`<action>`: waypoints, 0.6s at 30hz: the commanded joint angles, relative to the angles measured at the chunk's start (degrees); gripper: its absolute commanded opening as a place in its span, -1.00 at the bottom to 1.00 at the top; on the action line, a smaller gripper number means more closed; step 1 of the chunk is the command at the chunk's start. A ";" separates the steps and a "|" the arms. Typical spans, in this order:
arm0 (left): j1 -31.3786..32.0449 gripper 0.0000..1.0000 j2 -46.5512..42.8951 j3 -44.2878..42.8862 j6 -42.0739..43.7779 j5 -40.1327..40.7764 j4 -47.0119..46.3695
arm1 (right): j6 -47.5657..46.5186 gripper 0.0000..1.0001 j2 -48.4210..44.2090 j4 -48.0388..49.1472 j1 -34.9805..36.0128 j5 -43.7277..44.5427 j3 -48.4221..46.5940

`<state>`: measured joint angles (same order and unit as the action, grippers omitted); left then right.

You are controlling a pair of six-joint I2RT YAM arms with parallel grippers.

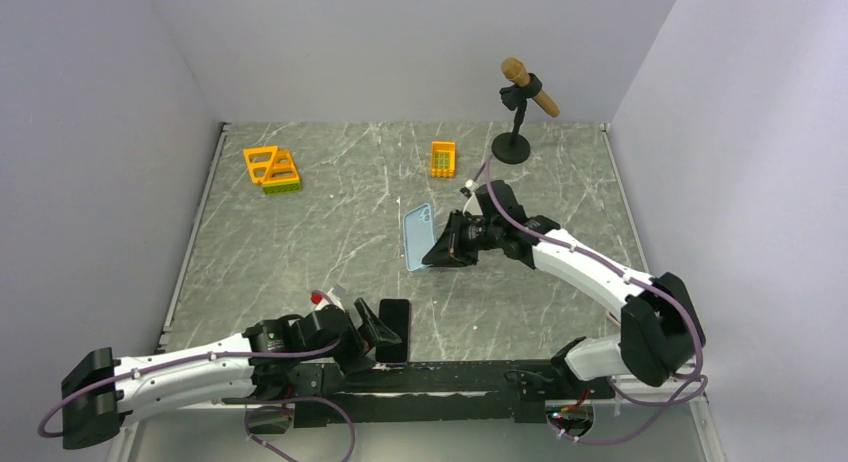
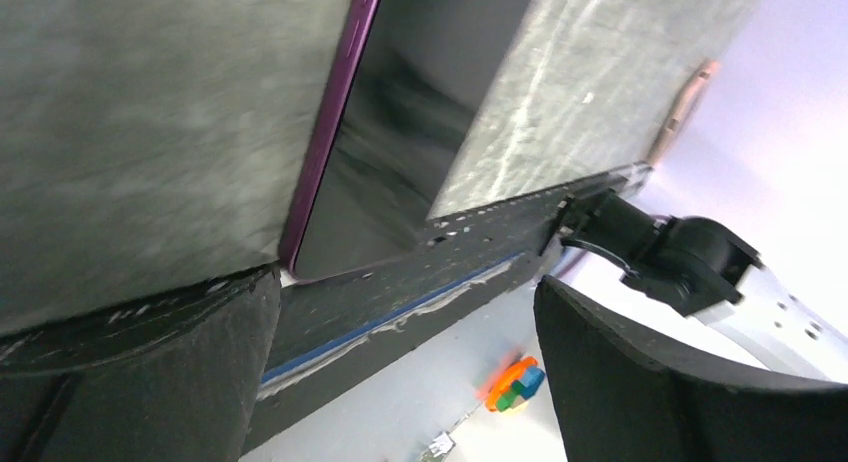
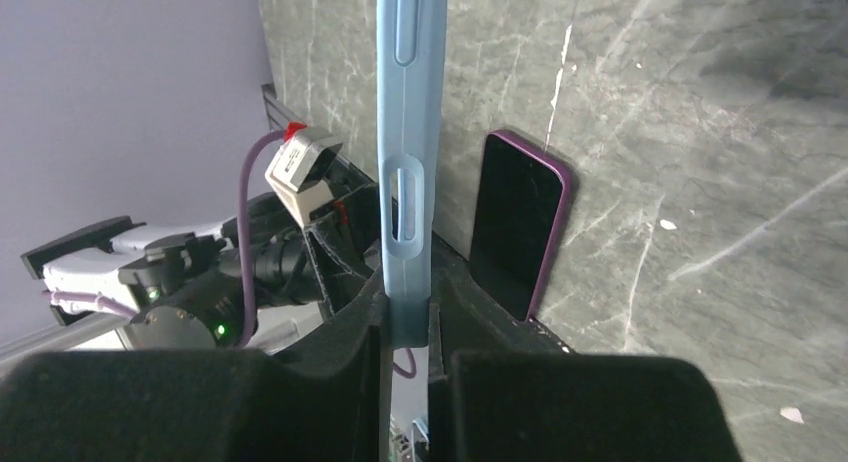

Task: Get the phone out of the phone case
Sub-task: Place the phone at the center of the board, then place the phone case at the center of the board.

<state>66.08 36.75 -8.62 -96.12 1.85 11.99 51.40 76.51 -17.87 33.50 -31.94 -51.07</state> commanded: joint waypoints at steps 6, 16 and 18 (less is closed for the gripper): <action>0.14 0.99 -4.90 -11.81 -9.26 6.08 32.10 | 10.37 -1.00 9.62 21.55 4.61 -2.23 0.88; -0.57 0.97 -6.42 -30.29 14.37 22.04 37.22 | 17.48 -1.00 20.49 35.09 9.89 4.20 4.30; -1.40 0.97 -4.20 -36.00 21.09 24.92 39.39 | 16.44 -1.00 21.46 34.06 10.19 5.85 4.35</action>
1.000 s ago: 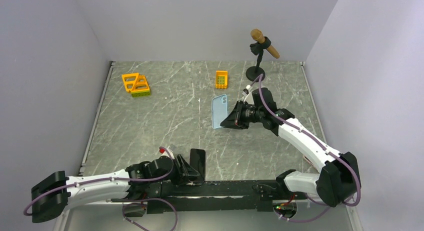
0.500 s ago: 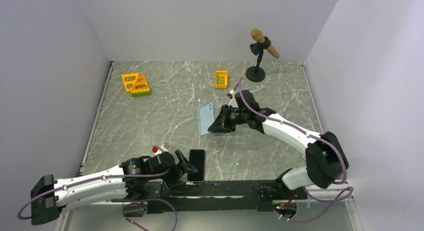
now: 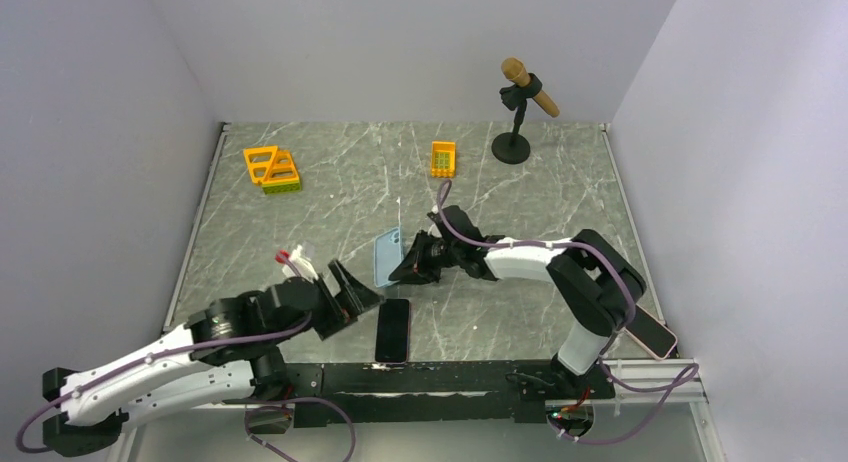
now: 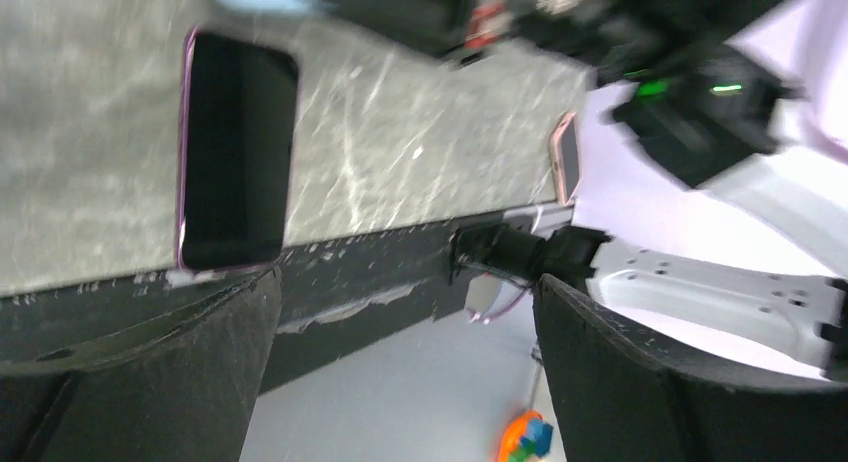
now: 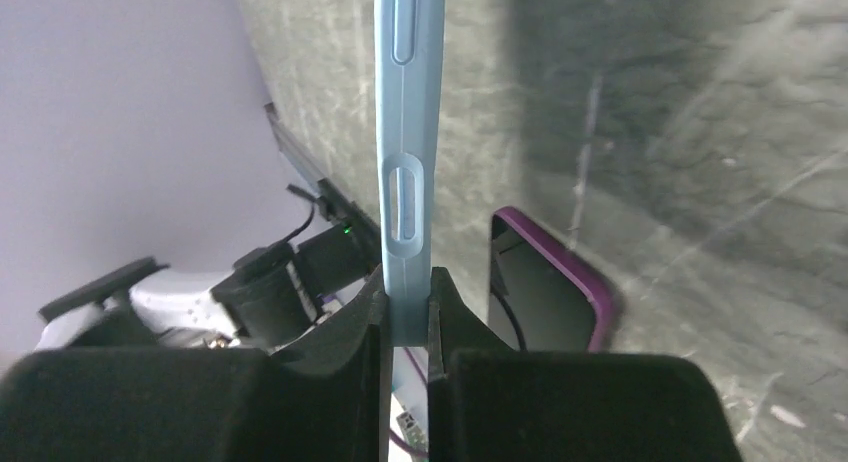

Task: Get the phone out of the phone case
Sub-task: Place the phone case at the center of the board.

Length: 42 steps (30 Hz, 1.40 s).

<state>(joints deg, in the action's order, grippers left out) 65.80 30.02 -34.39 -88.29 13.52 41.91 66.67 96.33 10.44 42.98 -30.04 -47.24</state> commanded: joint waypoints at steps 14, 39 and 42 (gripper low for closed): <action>-2.78 0.90 10.64 -23.97 29.13 7.68 8.58 | 1.25 -0.82 3.76 7.13 2.28 9.66 5.36; -13.04 0.98 15.66 -31.08 42.65 2.07 3.23 | -14.02 0.90 -18.49 -47.85 2.48 31.50 -7.16; -14.39 0.98 15.43 -31.09 43.86 2.95 2.68 | -8.18 0.89 -21.59 -57.06 -3.80 43.08 -6.50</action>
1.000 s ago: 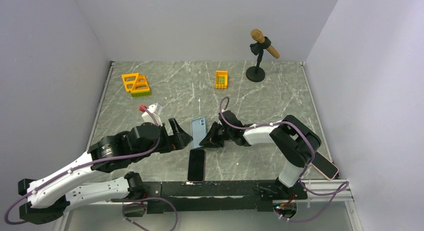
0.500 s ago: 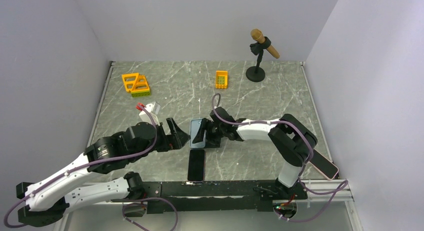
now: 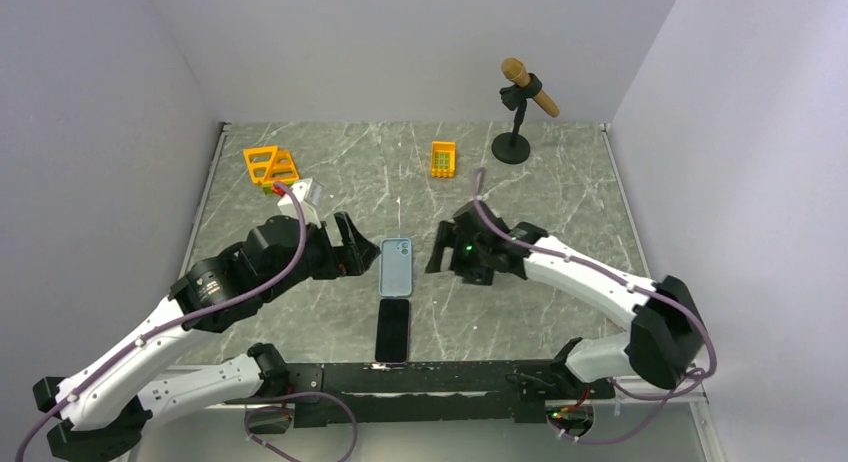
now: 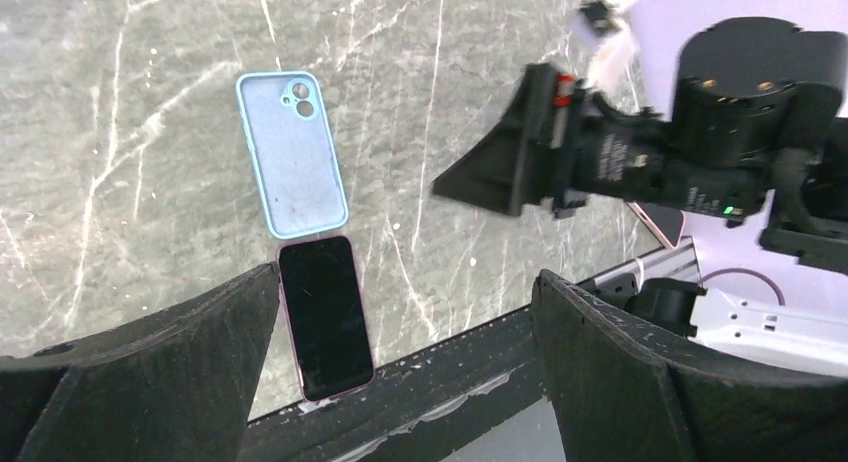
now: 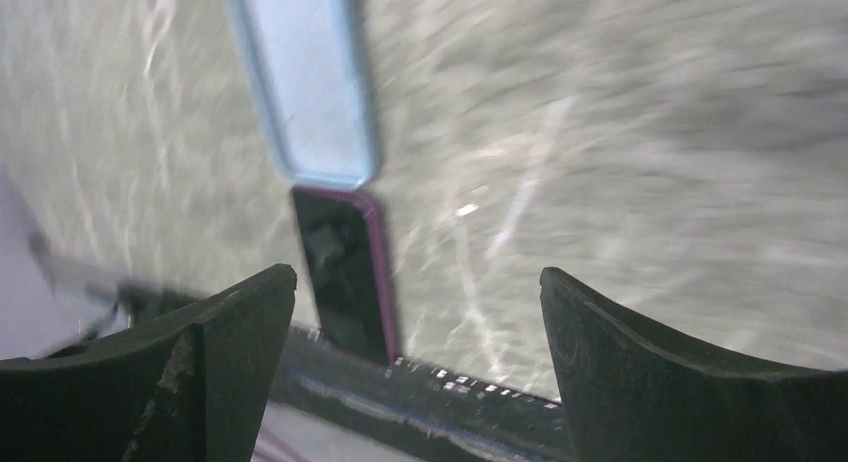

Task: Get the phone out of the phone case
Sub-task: Place the phone case at the center of the board, then move the phone to the center of the board.

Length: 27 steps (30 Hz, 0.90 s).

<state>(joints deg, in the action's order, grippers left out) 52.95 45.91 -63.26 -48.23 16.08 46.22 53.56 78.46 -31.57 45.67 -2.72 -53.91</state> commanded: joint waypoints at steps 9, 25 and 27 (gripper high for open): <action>-4.74 0.97 4.31 -7.39 10.28 -5.01 -1.49 | 16.67 0.35 -10.60 -25.26 -38.86 37.76 2.53; -7.22 0.96 4.09 -11.74 23.15 -4.91 -1.43 | 13.07 -1.00 -3.97 -15.34 -88.61 46.66 11.37; -7.78 0.96 2.97 -10.92 24.16 -4.69 -2.40 | 11.09 -1.00 -4.37 -12.72 -91.50 46.77 12.98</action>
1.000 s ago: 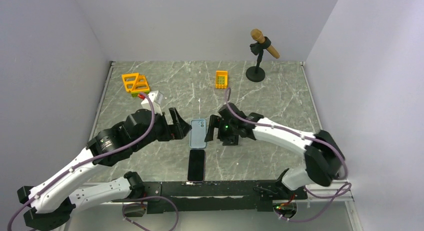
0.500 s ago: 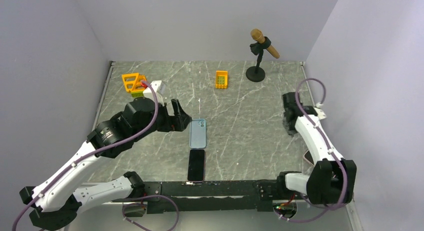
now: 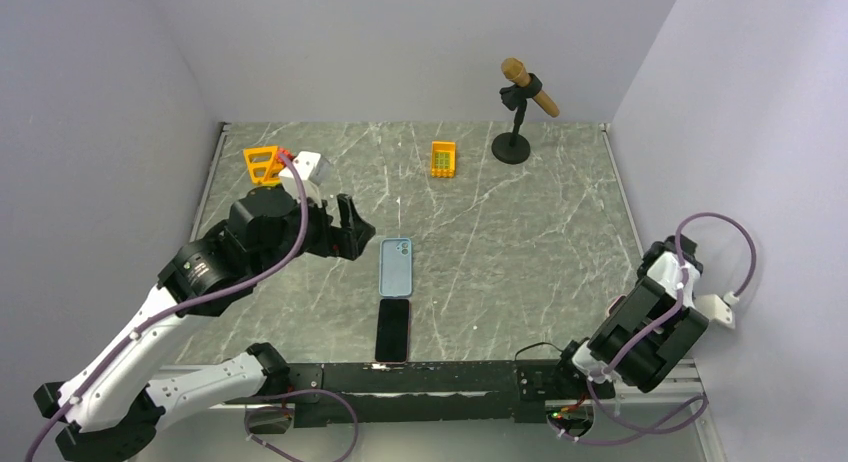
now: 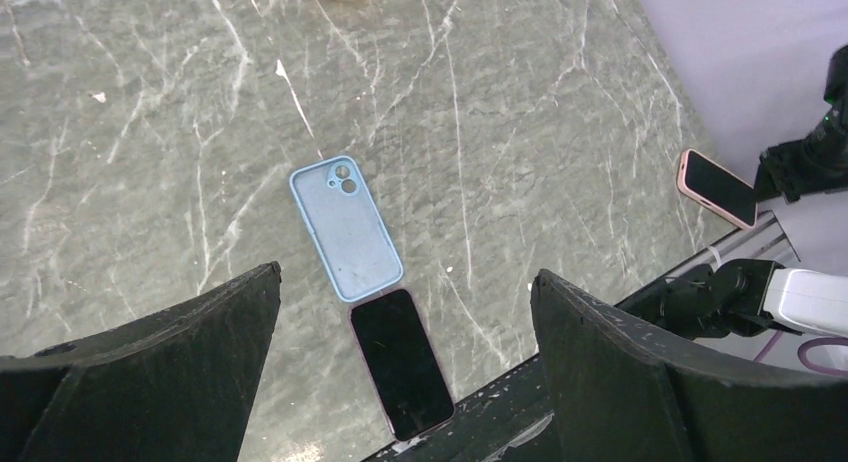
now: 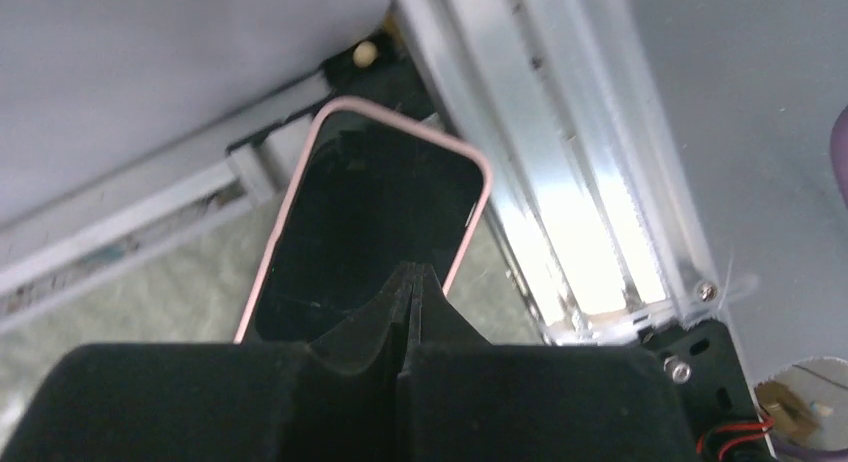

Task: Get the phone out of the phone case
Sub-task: Move the phone to the center of the board.

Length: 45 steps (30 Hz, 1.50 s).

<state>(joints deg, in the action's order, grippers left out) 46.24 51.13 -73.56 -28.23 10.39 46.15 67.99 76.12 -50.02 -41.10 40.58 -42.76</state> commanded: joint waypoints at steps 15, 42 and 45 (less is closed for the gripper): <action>-5.35 0.99 -5.01 0.72 9.05 1.77 -3.45 | -3.09 -1.00 -0.28 10.71 -12.48 1.05 5.92; -5.95 0.99 -5.76 1.75 10.03 1.66 -3.17 | -6.74 -1.00 -2.45 11.47 -20.82 -3.30 4.88; -6.09 0.99 -5.70 1.73 10.03 1.71 -3.41 | -7.18 -1.00 -1.91 11.63 -21.05 -3.06 4.02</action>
<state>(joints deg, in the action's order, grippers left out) 40.66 45.34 -71.42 -19.14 11.90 44.38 61.98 73.73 -37.58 -61.45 35.75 -35.88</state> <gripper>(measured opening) 0.994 0.005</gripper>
